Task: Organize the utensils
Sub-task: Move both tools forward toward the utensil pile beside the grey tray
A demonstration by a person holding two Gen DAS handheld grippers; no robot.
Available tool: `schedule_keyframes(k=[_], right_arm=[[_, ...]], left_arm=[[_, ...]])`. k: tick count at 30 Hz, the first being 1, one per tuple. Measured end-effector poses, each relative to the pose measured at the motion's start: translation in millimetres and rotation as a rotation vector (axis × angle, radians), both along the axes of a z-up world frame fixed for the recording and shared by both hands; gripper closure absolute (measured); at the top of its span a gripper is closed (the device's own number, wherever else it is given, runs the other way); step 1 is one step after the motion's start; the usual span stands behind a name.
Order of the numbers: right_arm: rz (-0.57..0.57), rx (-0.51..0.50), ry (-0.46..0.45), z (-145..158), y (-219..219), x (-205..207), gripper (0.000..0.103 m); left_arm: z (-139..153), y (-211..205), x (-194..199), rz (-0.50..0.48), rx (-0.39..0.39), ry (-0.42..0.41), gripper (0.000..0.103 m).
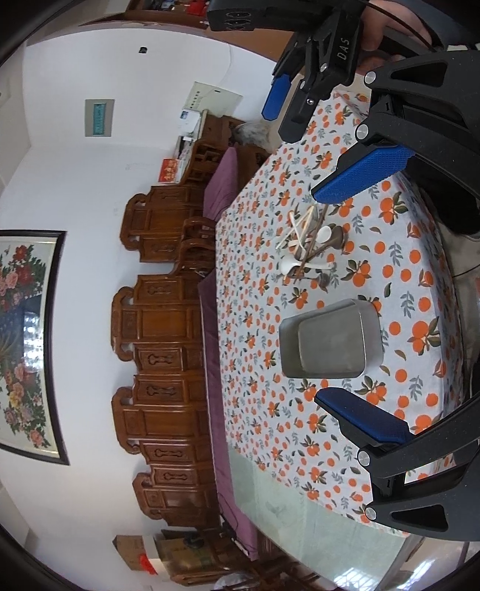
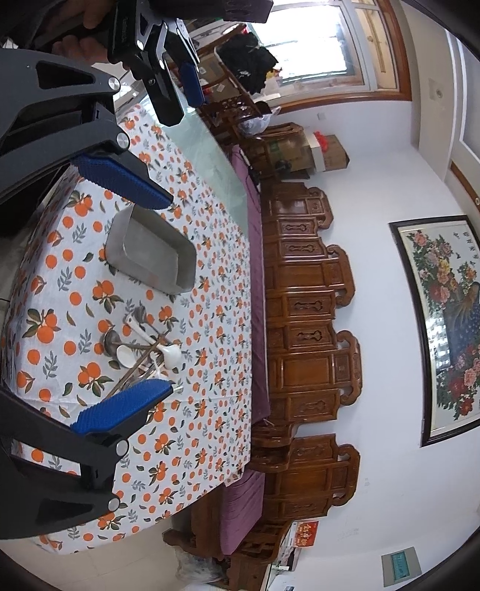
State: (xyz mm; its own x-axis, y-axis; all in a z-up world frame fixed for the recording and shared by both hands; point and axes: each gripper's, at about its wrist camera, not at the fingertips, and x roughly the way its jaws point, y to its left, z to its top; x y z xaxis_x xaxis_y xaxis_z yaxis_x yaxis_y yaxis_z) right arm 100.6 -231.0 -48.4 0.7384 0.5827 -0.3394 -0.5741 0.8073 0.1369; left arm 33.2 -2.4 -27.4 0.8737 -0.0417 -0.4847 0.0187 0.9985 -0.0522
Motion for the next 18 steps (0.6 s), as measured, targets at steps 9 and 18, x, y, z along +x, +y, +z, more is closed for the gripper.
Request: schedule_keyframes(k=[9, 18], right_arm=[[-0.017, -0.037, 0.042, -18, -2, 36, 0.024], [-0.052, -0.064, 0.094, -31, -12, 80, 0.034]], left_arm=[[-10, -3, 29, -0.035, 0.026, 0.034, 0.007], [-23, -12, 66, -0.091, 0.029, 0.087, 0.008]])
